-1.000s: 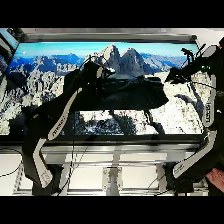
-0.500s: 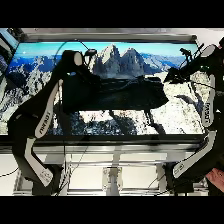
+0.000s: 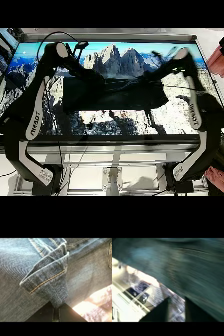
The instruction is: Fold the clothes and pants, and hang the long-sleeved shirts on hangers.
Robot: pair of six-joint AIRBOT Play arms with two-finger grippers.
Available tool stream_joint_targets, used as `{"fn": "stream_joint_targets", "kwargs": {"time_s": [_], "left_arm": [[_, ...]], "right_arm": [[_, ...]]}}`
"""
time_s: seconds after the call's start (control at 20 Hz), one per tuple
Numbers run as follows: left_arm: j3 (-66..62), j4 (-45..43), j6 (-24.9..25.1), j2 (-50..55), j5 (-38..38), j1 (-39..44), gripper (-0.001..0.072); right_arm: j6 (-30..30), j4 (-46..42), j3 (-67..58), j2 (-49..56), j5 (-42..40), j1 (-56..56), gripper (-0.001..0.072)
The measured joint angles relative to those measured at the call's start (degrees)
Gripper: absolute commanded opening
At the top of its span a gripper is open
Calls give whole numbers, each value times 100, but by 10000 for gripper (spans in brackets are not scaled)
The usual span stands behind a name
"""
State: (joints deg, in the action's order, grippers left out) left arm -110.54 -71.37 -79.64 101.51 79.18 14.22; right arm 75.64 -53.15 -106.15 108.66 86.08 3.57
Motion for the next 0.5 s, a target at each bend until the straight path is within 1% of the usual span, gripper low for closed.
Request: {"fn": "stream_joint_targets", "kwargs": {"time_s": [0.25, 0.5], "left_arm": [[0, 44, 61, -79, 339, -101, 29], [0, 55, 120, -90, 494, -122, 29]], "right_arm": [[-140, 332, 144, 525, -1425, 1394, 16], [-168, 1209, -345, 1384, -2146, 2063, 16]]}}
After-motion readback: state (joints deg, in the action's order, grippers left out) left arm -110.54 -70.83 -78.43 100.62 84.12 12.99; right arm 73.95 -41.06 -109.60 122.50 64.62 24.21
